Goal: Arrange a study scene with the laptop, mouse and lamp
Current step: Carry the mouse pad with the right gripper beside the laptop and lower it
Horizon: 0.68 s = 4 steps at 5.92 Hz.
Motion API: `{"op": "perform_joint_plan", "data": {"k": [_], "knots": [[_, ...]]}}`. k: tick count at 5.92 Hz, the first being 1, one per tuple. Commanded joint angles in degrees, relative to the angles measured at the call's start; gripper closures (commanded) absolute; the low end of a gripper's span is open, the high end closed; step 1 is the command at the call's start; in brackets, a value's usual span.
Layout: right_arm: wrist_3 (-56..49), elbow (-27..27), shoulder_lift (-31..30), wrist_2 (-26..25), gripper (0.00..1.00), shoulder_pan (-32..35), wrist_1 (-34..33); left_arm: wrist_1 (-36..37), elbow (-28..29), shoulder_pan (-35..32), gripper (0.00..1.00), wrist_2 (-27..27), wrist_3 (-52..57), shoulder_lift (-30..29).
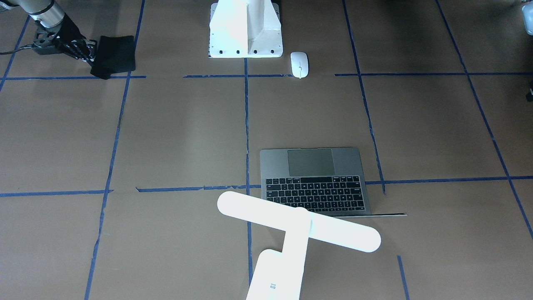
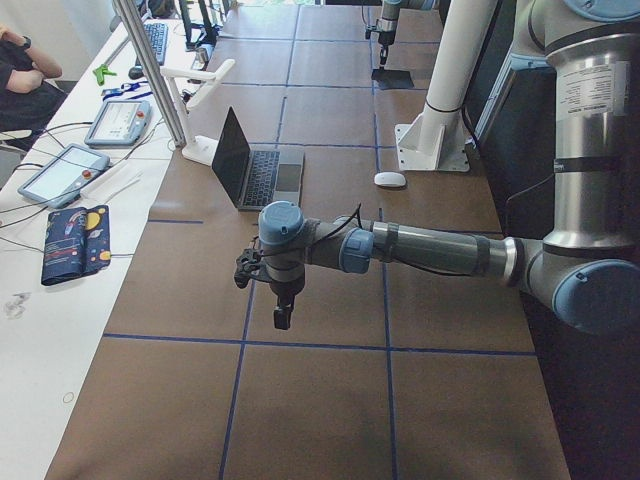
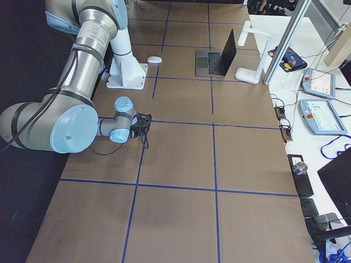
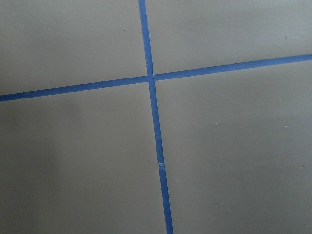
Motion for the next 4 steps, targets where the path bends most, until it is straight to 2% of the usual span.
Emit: {"op": "perform_joint_plan", "data": {"k": [1,2,3,4], "knots": [[0.1,-0.5,8.9,6.2,1.0,9.5,-0.7,0.0,-0.3,0.0,0.0,0.0,0.0,0.0],[0.1,-1.3,13.8,7.0,1.0,12.4,-3.7,0.0,-0.5,0.0,0.0,0.0,0.0,0.0],[0.1,-1.5,23.0,7.3,1.0,15.0,-13.7,0.0,-0.7,0.0,0.0,0.0,-0.1,0.0],[0.0,-5.7,34.5,7.3,1.0,17.9,-22.1,0.0,-0.7,0.1,0.0,-0.1,-0.1,-0.1]]}}
